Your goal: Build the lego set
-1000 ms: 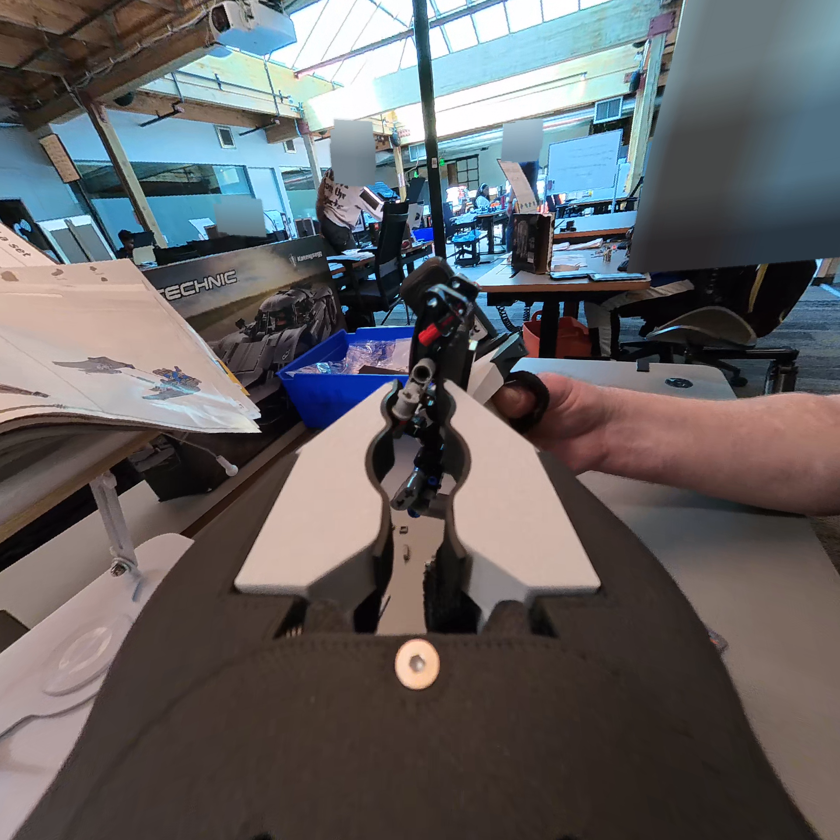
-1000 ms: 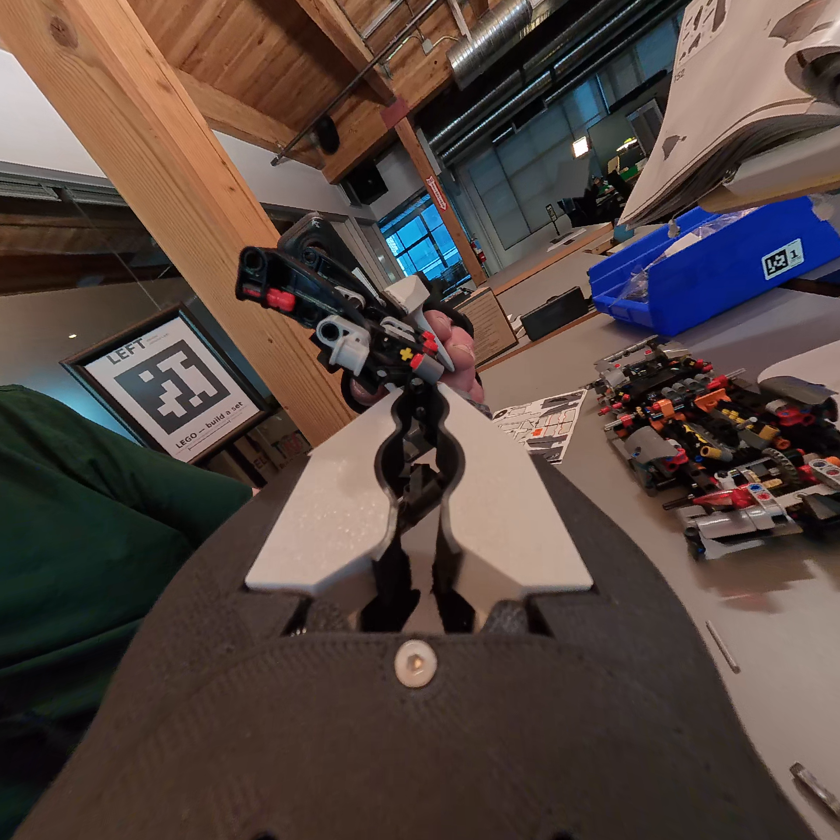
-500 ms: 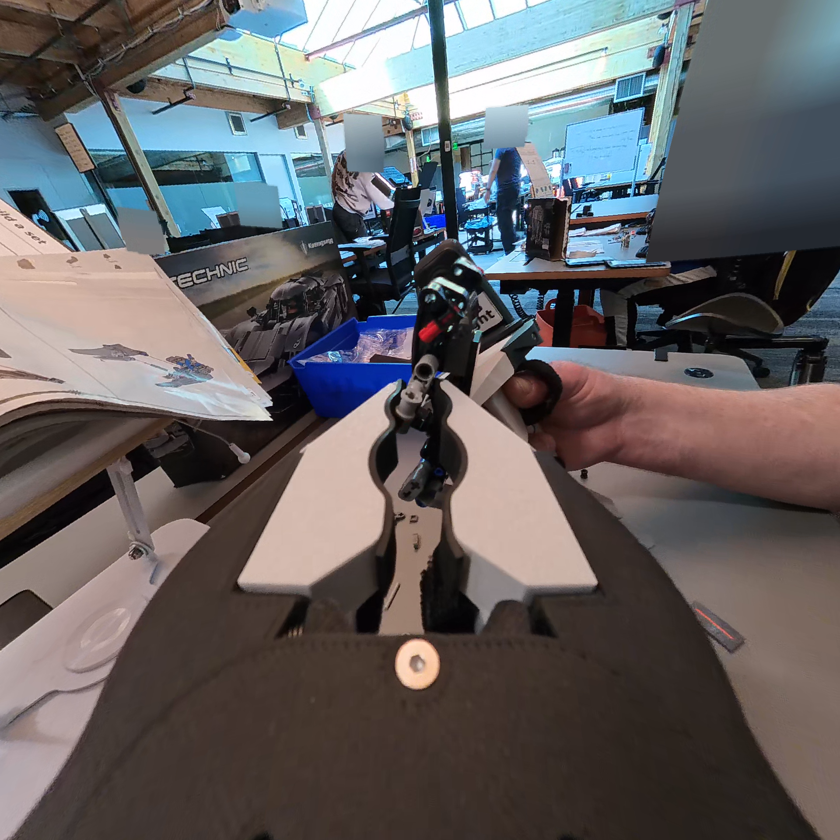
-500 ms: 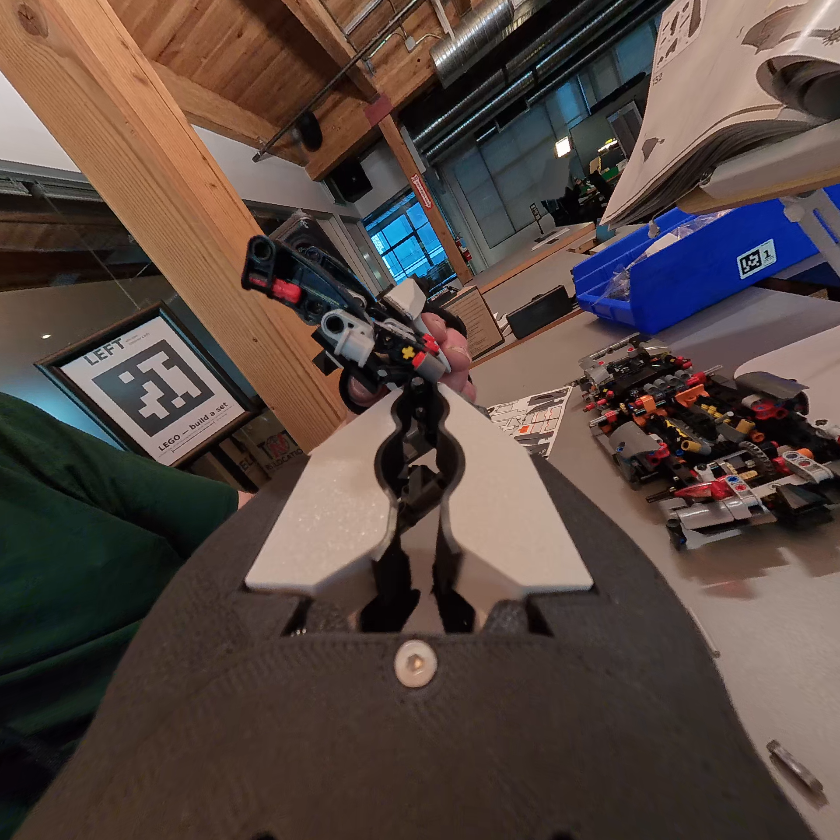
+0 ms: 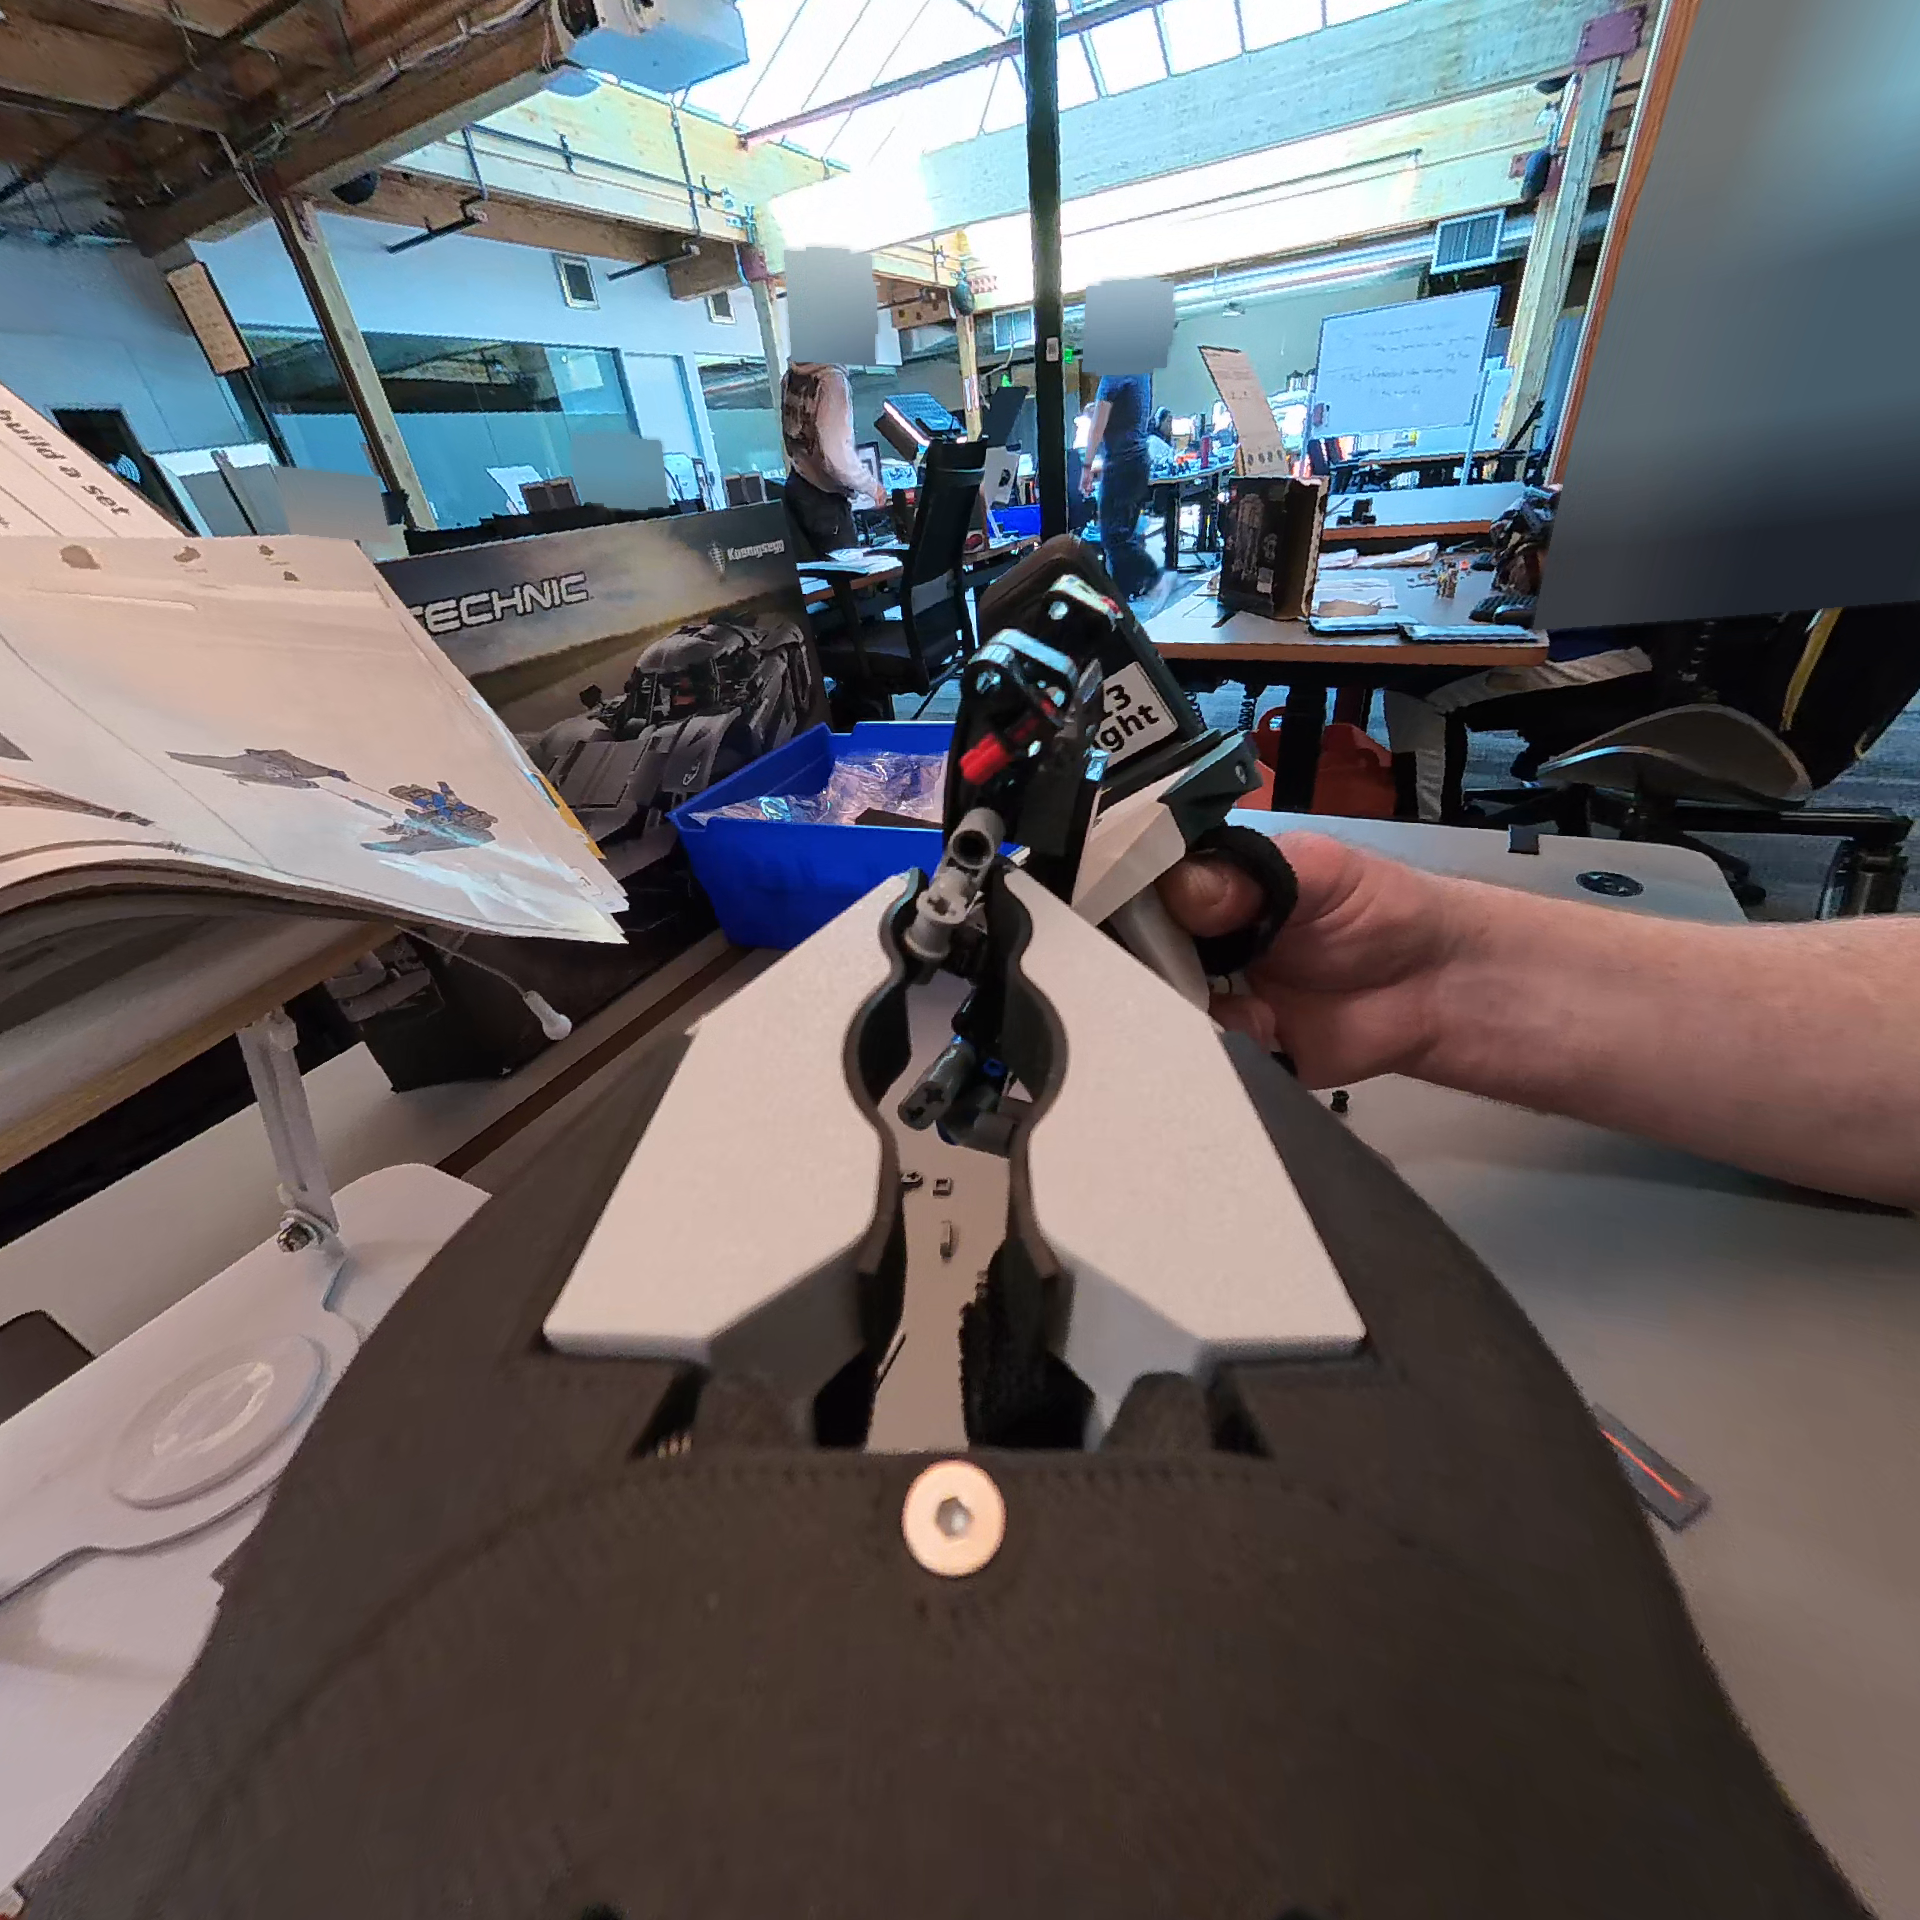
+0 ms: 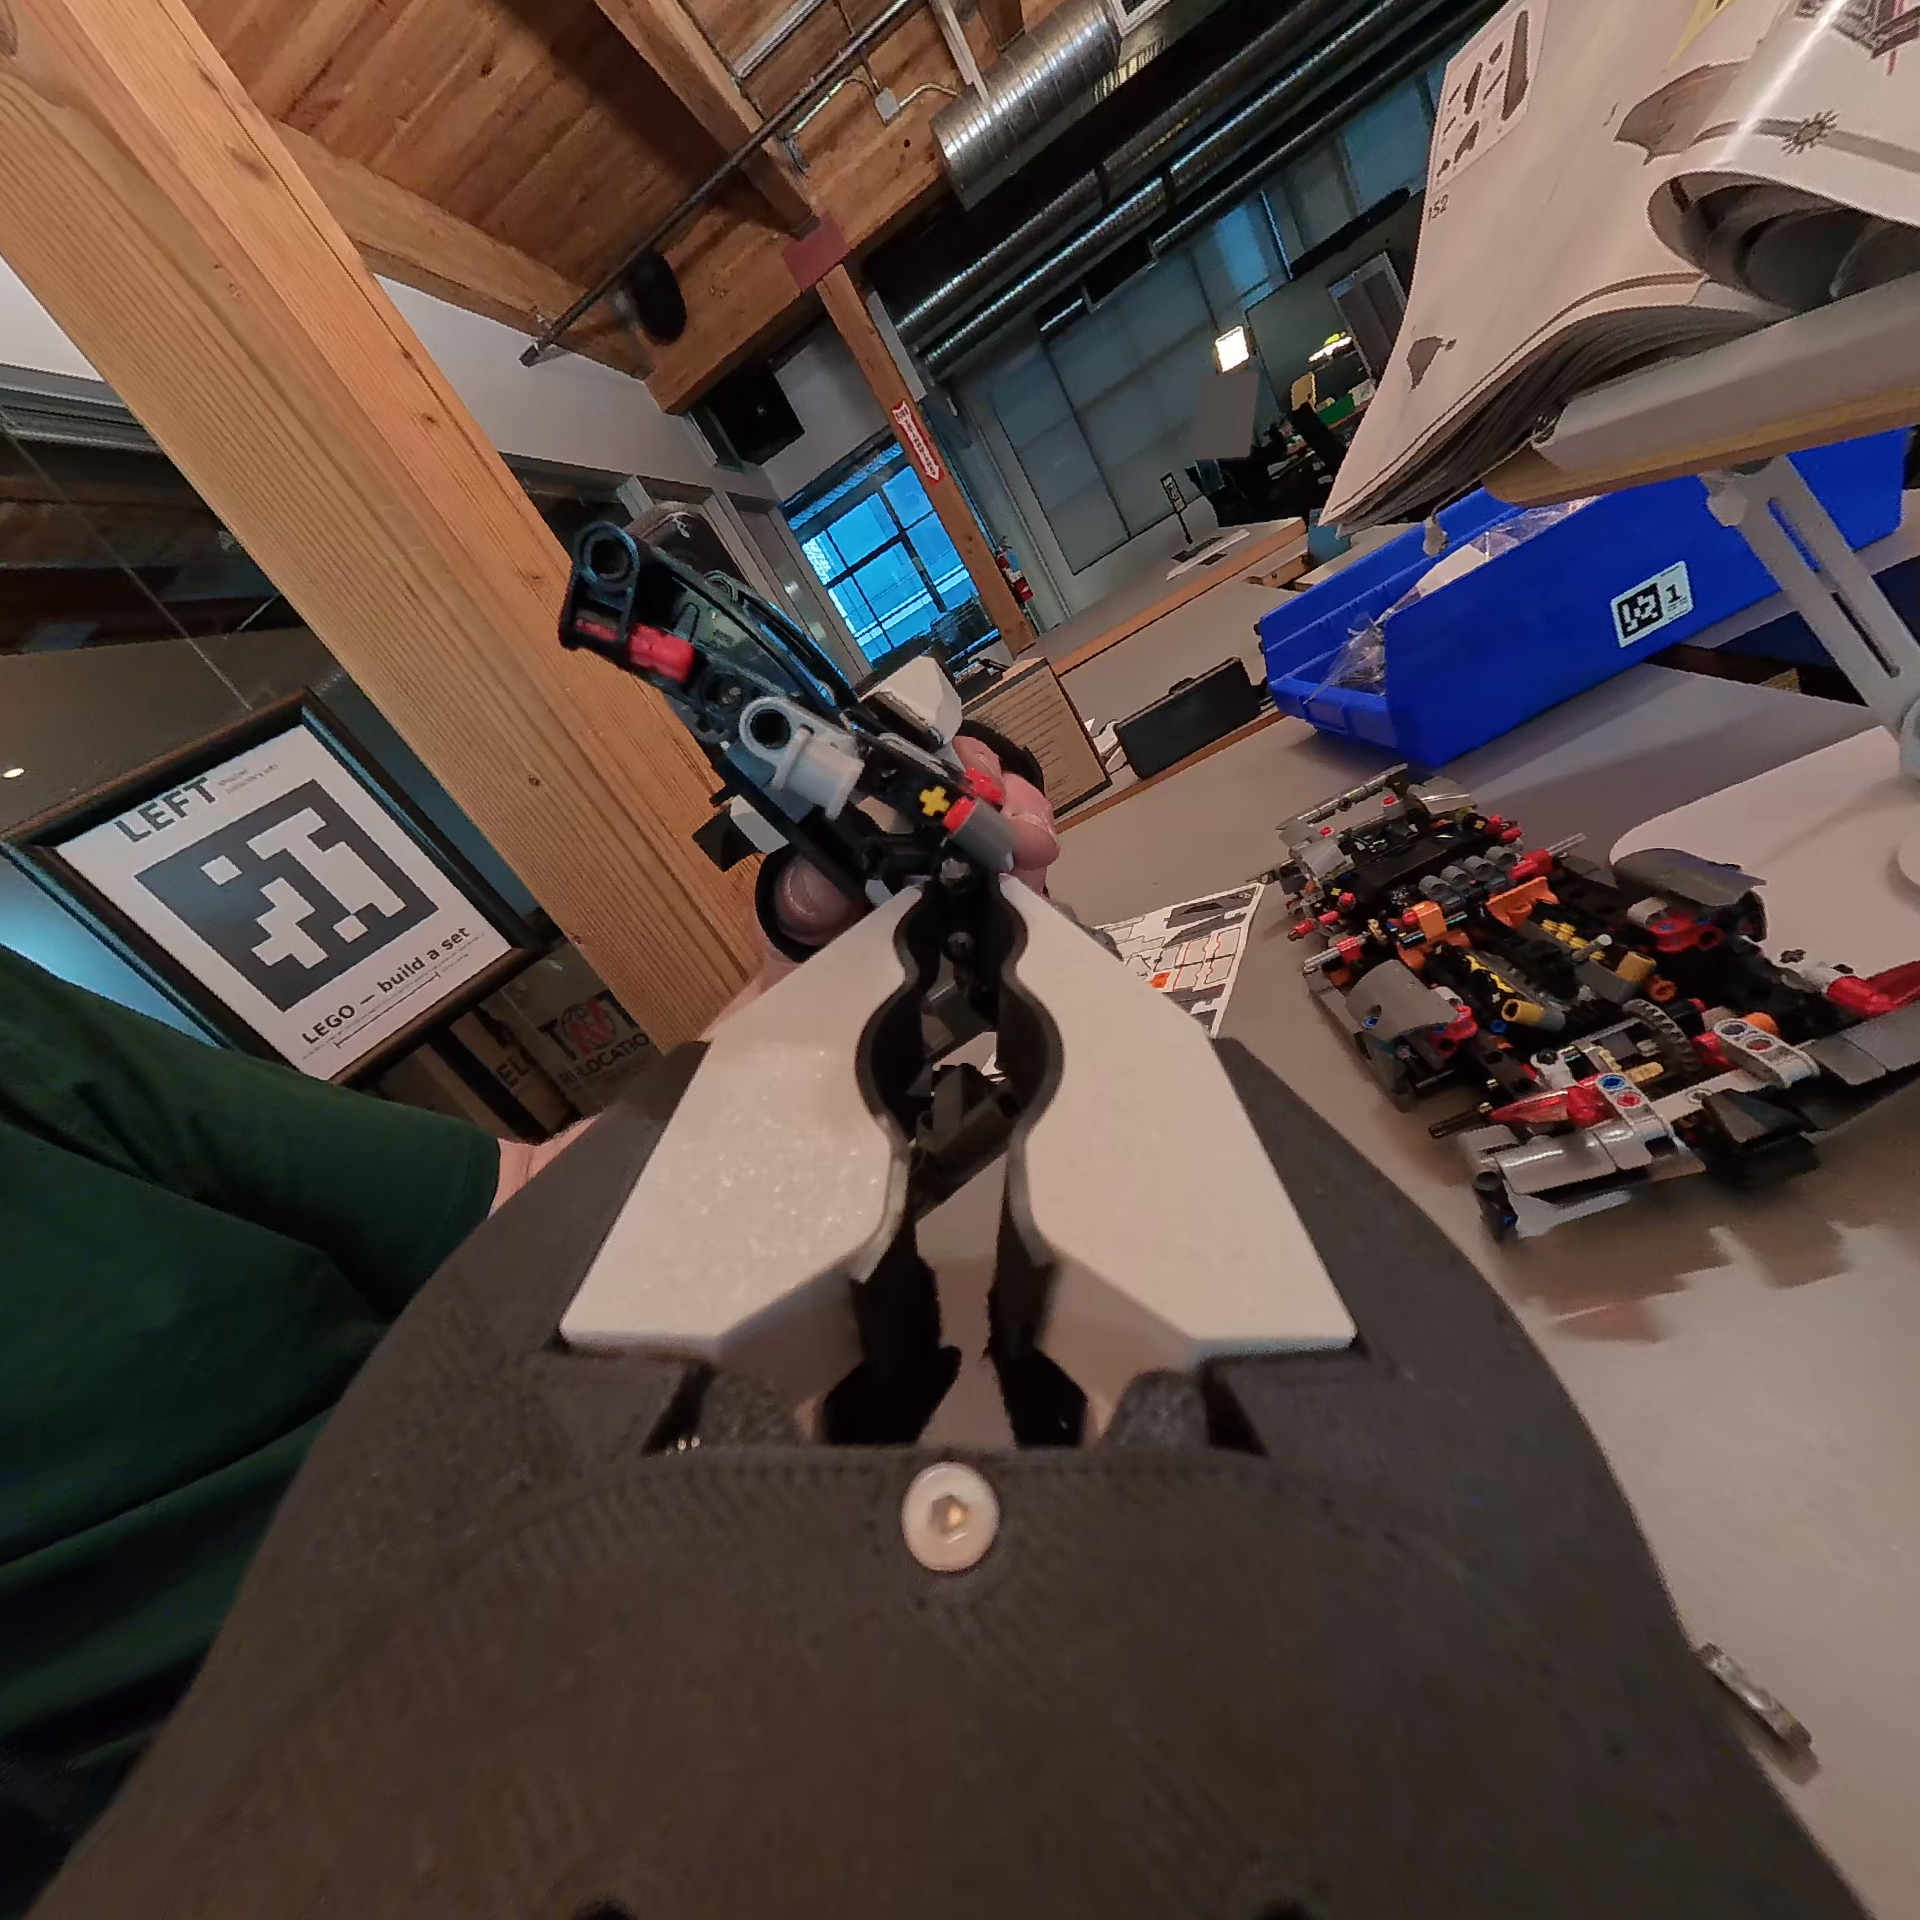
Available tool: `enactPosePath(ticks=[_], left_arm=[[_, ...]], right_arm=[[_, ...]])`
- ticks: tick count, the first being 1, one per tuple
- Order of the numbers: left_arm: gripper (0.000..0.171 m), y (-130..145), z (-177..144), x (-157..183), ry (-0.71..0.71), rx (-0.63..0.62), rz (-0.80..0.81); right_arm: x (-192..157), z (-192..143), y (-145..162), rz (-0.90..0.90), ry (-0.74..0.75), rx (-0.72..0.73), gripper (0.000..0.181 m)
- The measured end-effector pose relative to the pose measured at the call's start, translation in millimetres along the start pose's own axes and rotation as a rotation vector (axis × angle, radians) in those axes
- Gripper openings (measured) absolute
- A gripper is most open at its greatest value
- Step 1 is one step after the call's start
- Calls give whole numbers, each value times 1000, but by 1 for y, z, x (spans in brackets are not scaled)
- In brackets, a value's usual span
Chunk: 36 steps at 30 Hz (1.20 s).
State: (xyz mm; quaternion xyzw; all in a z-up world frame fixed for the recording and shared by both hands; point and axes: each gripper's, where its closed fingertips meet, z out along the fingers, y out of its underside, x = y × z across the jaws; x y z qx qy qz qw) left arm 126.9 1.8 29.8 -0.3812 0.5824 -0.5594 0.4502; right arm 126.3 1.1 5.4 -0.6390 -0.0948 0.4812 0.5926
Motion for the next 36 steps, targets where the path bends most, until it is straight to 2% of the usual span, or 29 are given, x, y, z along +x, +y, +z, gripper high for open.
enactPosePath(ticks=[29, 36], left_arm=[[18, 3, -2, -9, -51, -6, -25], [19, 8, -1, -13, -69, -22, -49]], right_arm=[[7, -7, -7, -5, 54, 29, 5], [5, -13, -17, 51, 14, 97, 4]])
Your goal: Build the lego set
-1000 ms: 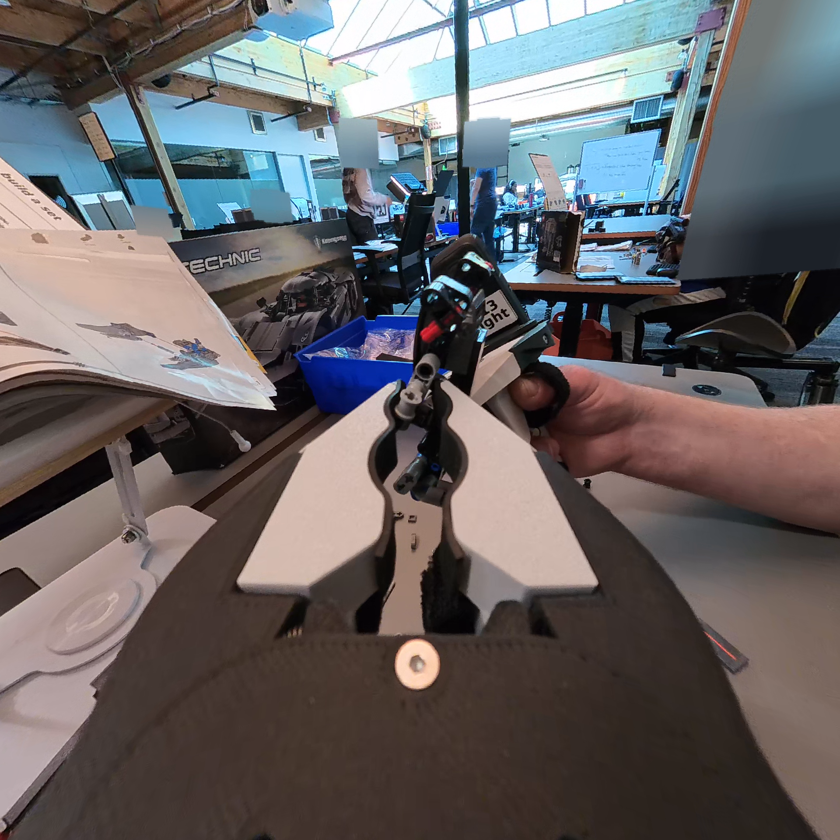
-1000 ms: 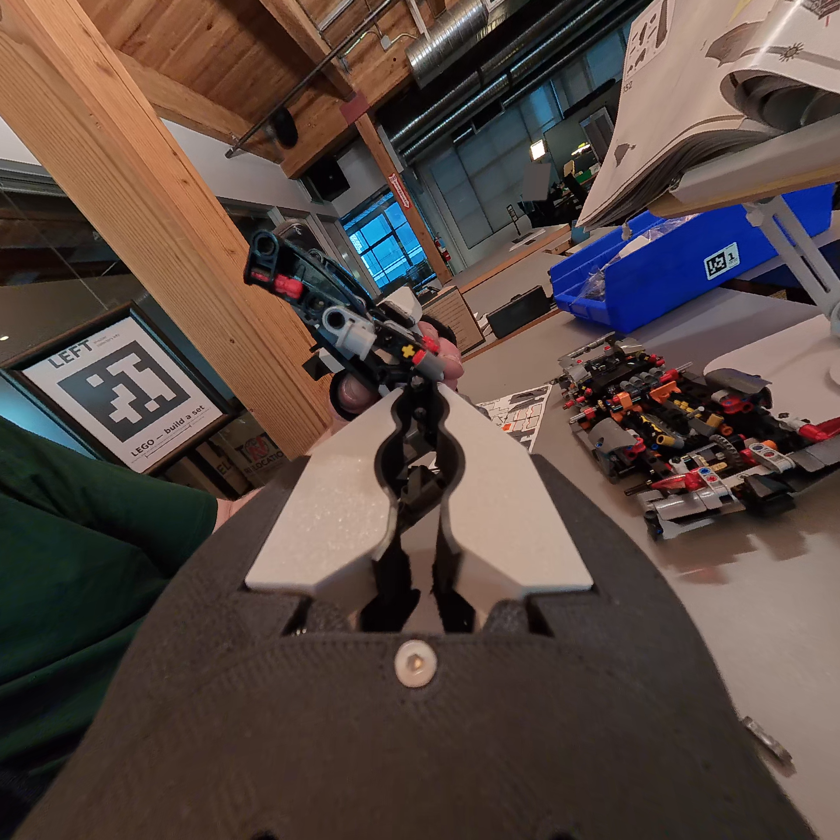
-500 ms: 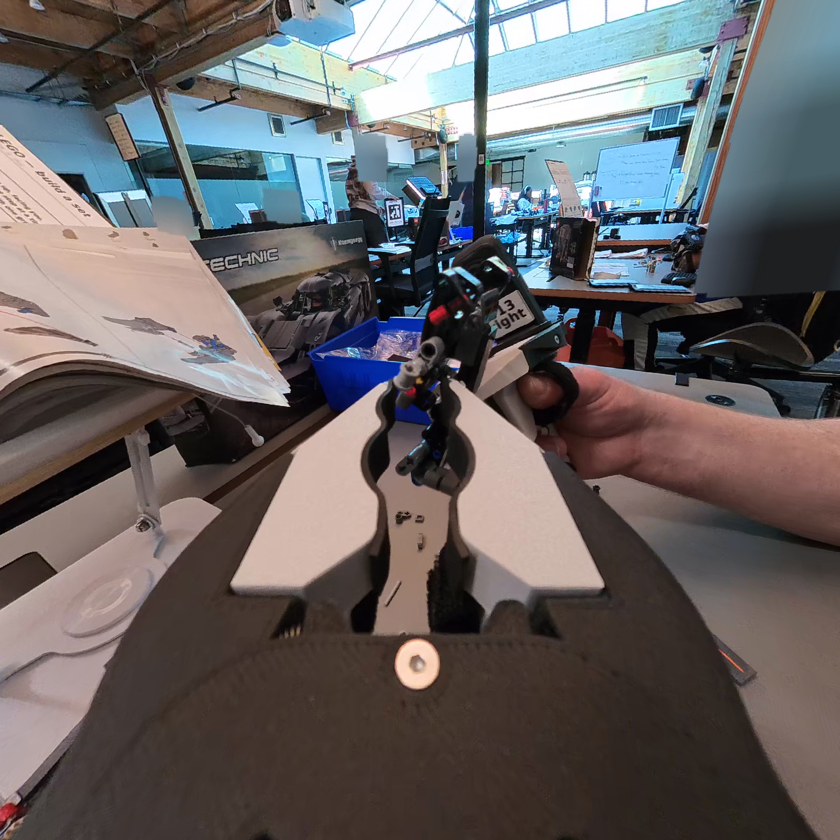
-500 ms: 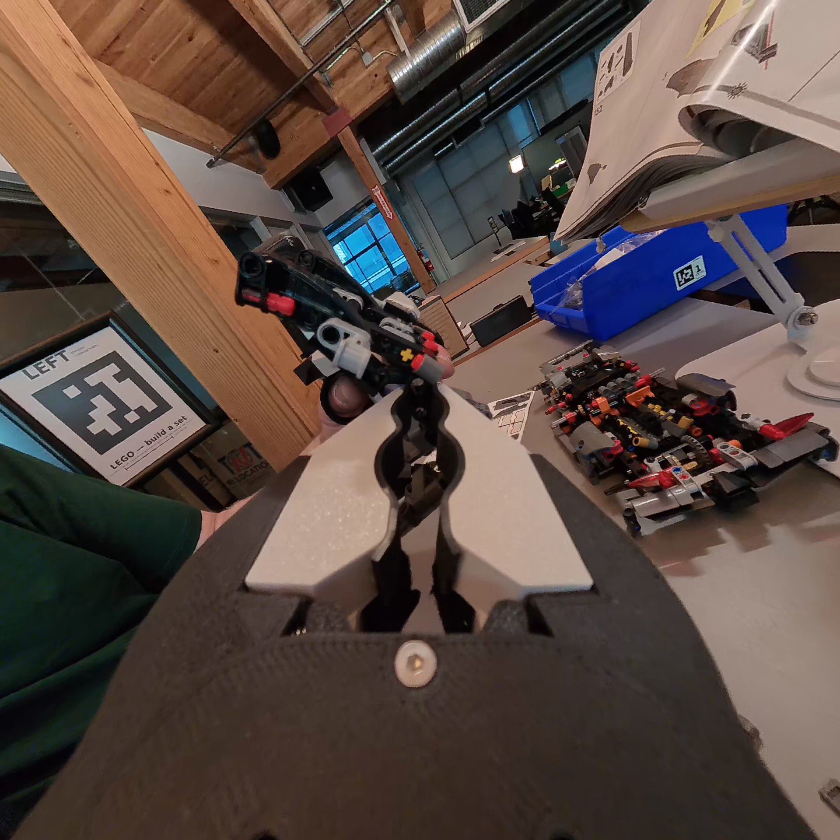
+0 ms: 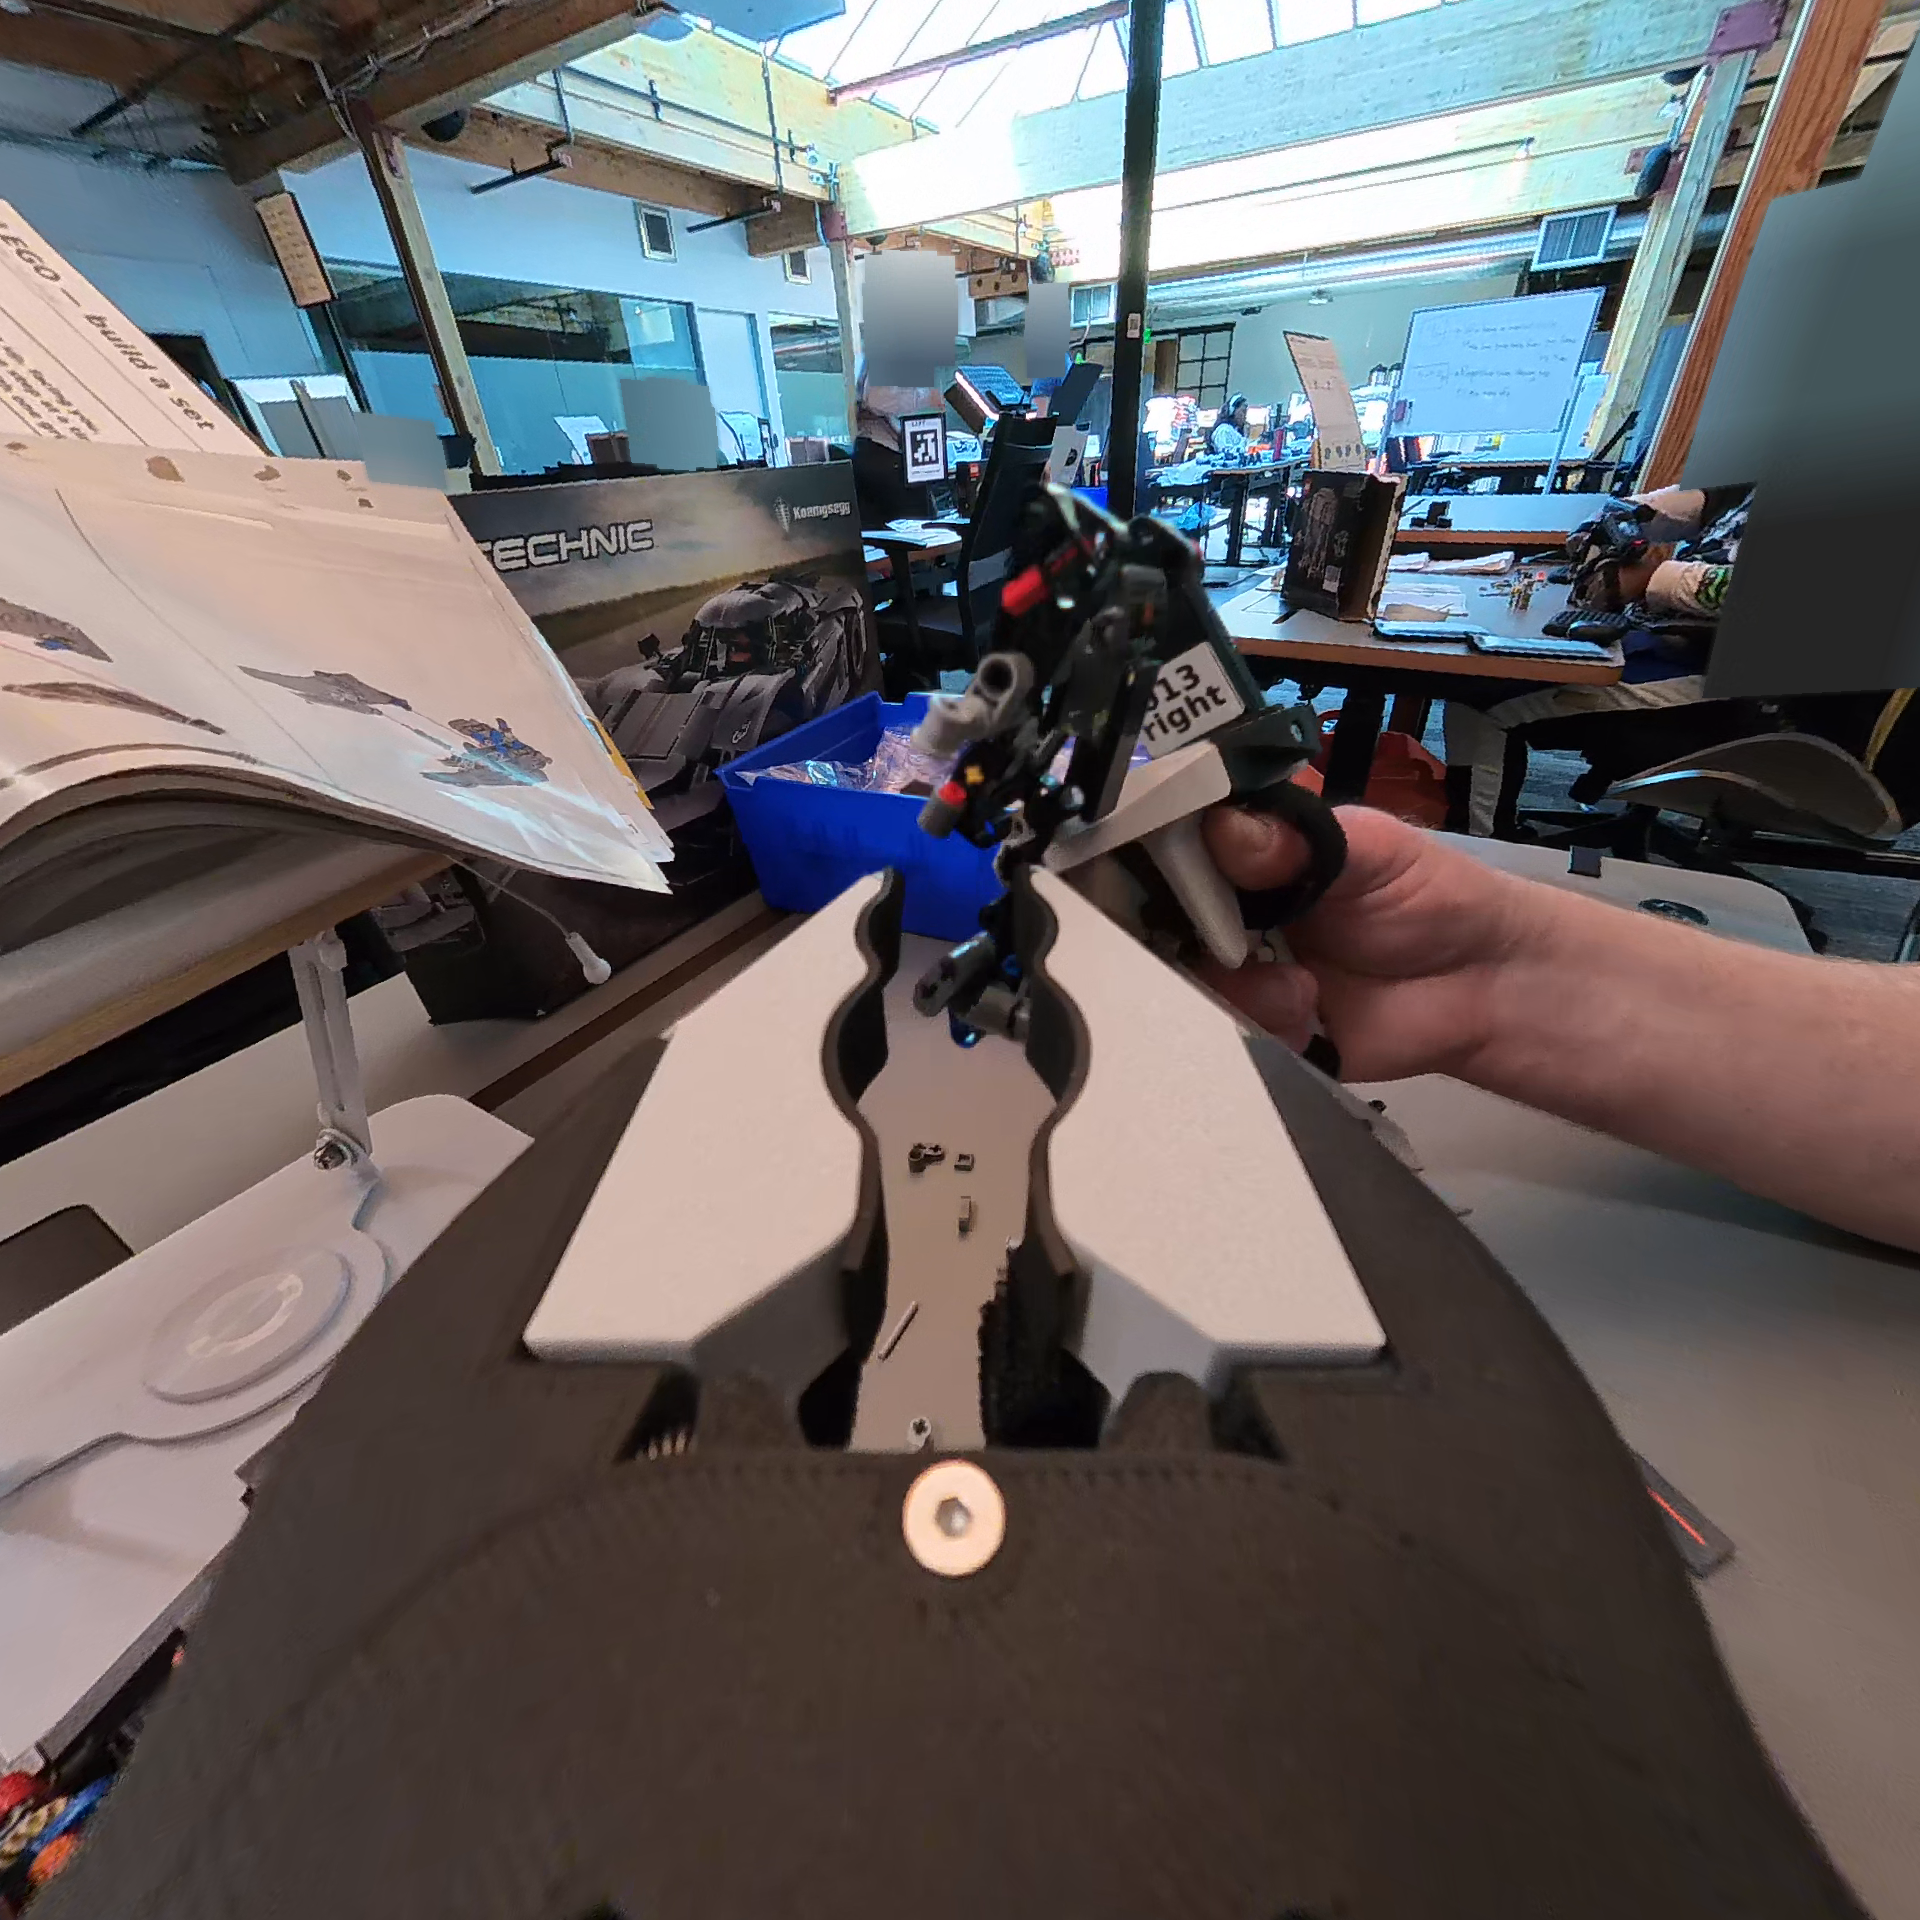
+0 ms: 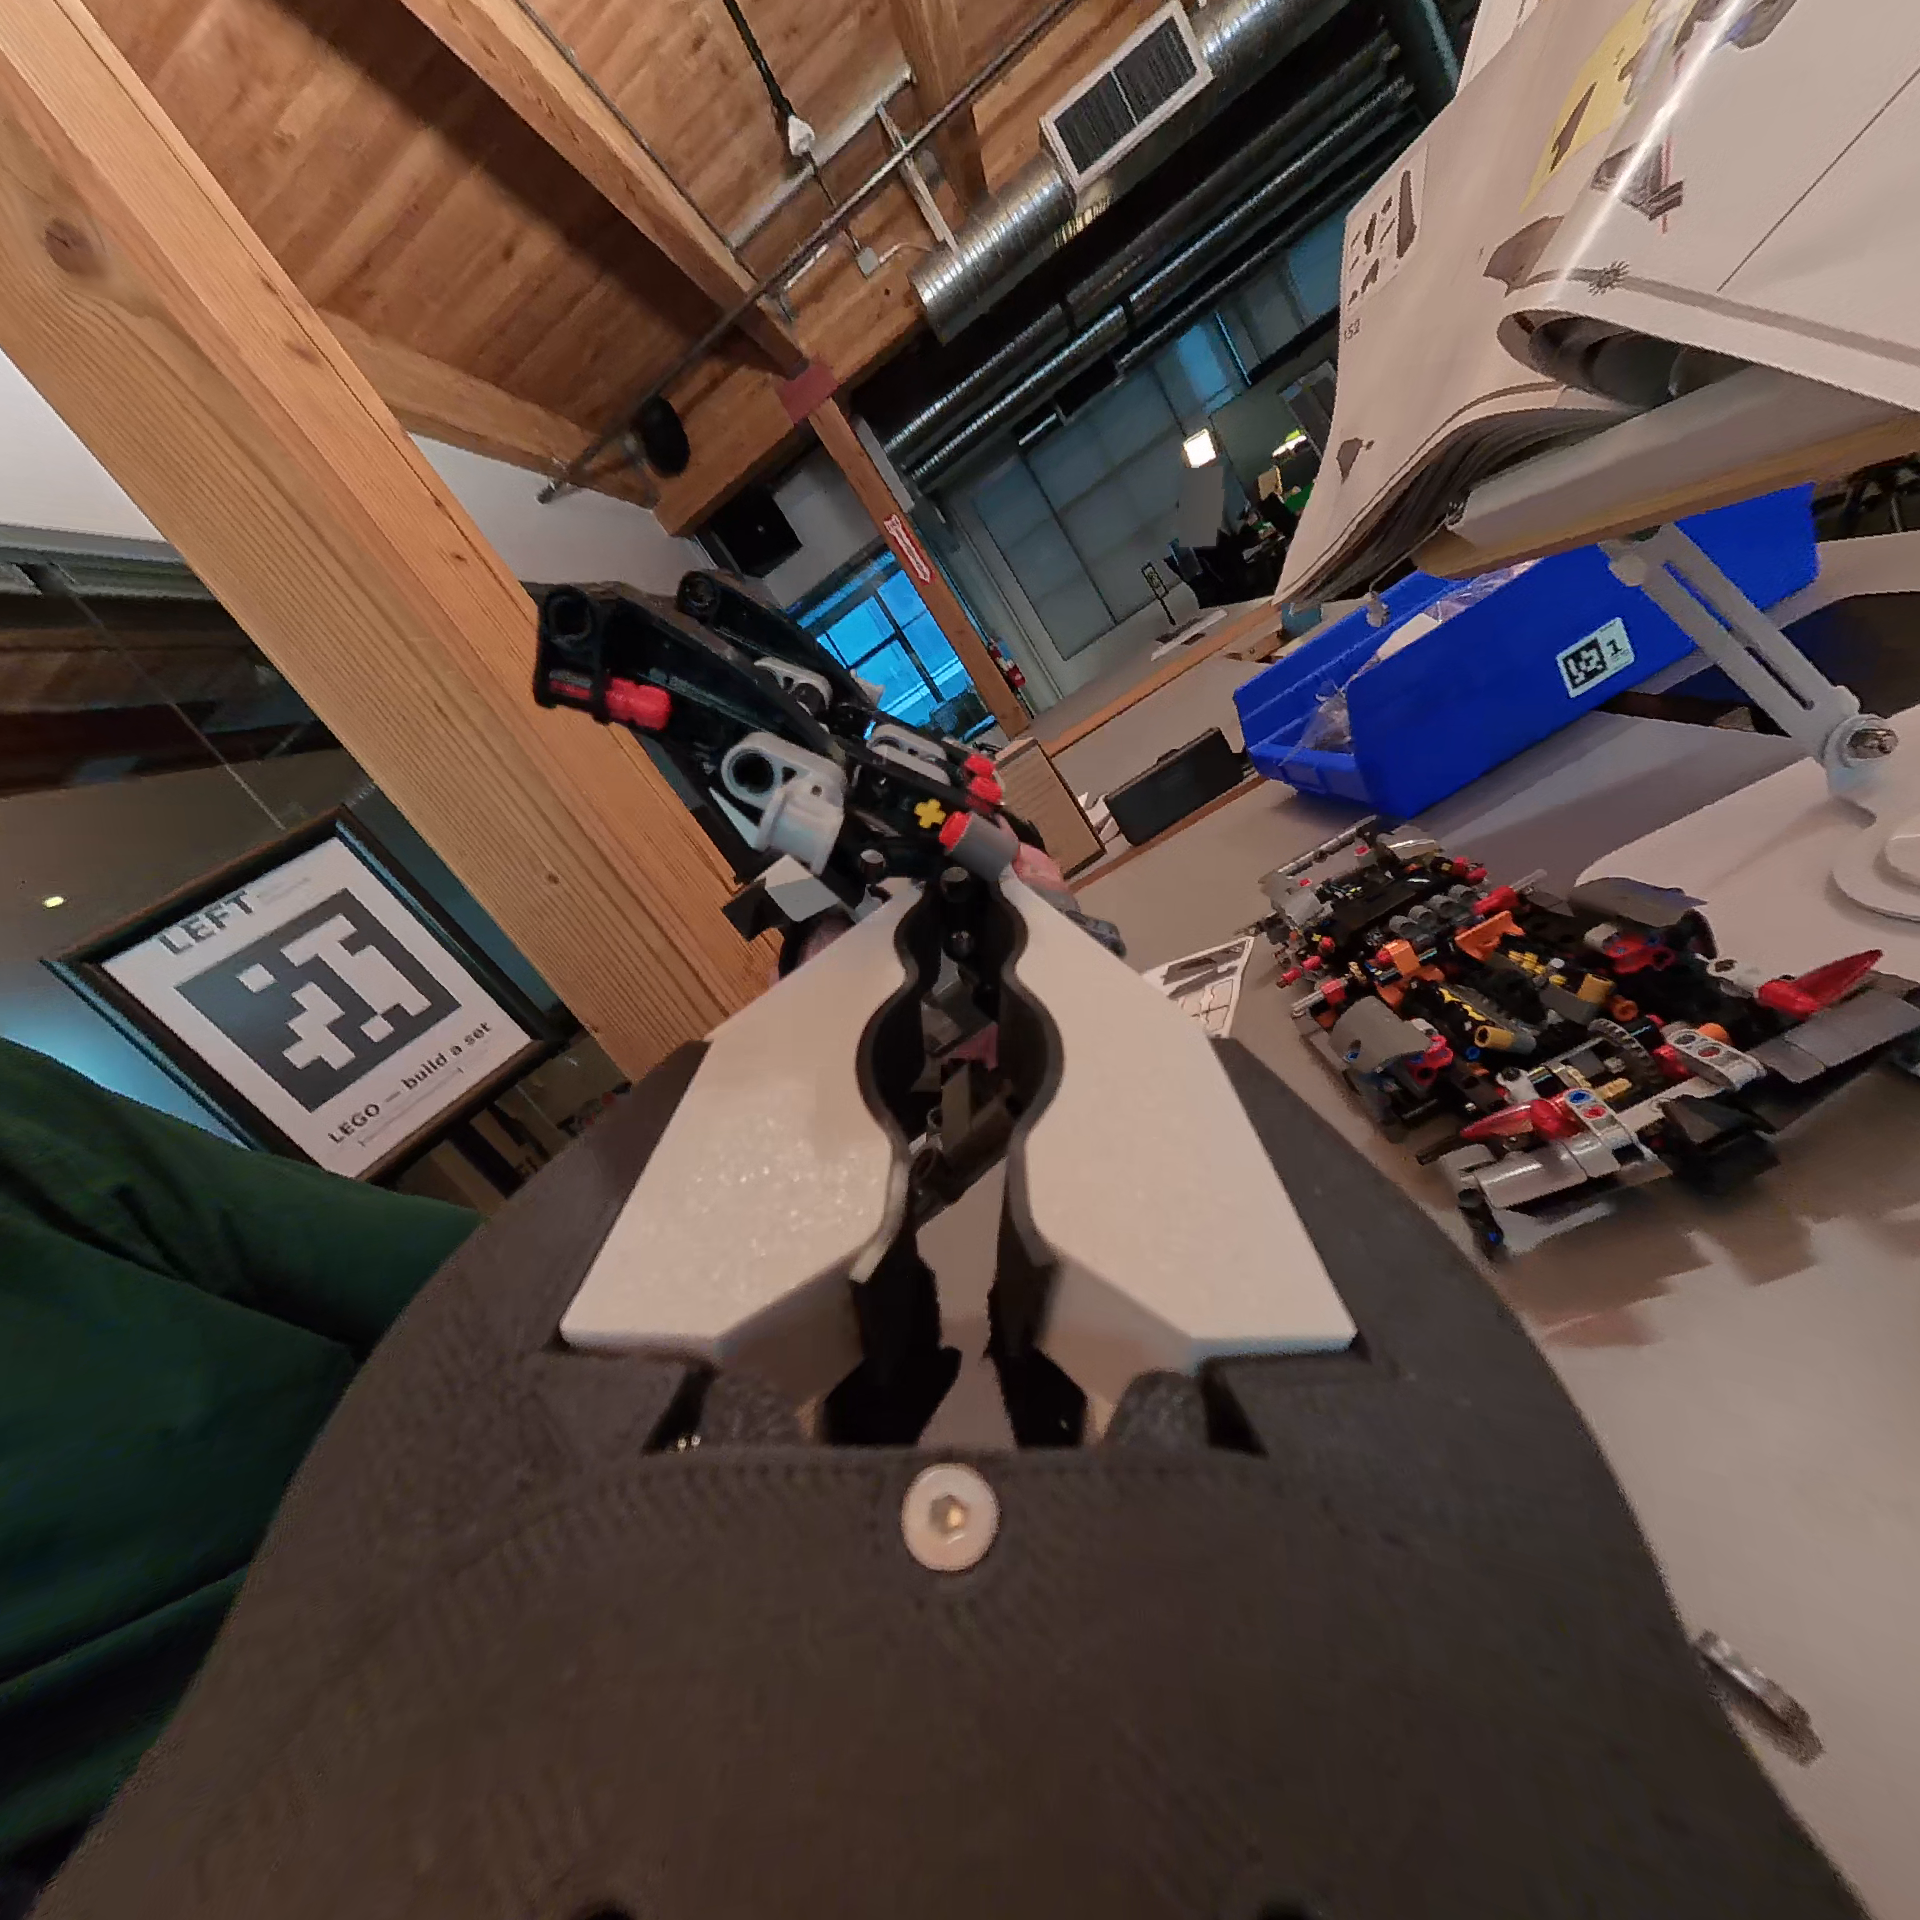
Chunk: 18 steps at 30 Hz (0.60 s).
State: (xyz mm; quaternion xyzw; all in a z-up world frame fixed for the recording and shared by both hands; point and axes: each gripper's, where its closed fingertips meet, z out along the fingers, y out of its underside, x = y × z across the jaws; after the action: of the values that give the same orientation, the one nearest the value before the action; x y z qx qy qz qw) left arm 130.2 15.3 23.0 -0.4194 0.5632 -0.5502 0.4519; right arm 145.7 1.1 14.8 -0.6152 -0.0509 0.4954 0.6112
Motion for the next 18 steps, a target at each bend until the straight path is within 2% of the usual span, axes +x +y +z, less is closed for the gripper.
enactPosePath(ticks=[9, 12, 15, 18], left_arm=[[23, 4, 6, 3, 3, -28, -1], [28, 5, 6, -2, -28, -34, 0], [32, 5, 3, -9, -66, -29, -15], [36, 3, -3, -16, -106, -24, -20]], right_arm=[[1, -2, -3, 52, -24, 27, 4], [6, -3, -3, -24, 59, 10, 5], [19, -9, -6, -224, 281, -41, 5], [22, -16, -14, -357, 416, -61, 5]])
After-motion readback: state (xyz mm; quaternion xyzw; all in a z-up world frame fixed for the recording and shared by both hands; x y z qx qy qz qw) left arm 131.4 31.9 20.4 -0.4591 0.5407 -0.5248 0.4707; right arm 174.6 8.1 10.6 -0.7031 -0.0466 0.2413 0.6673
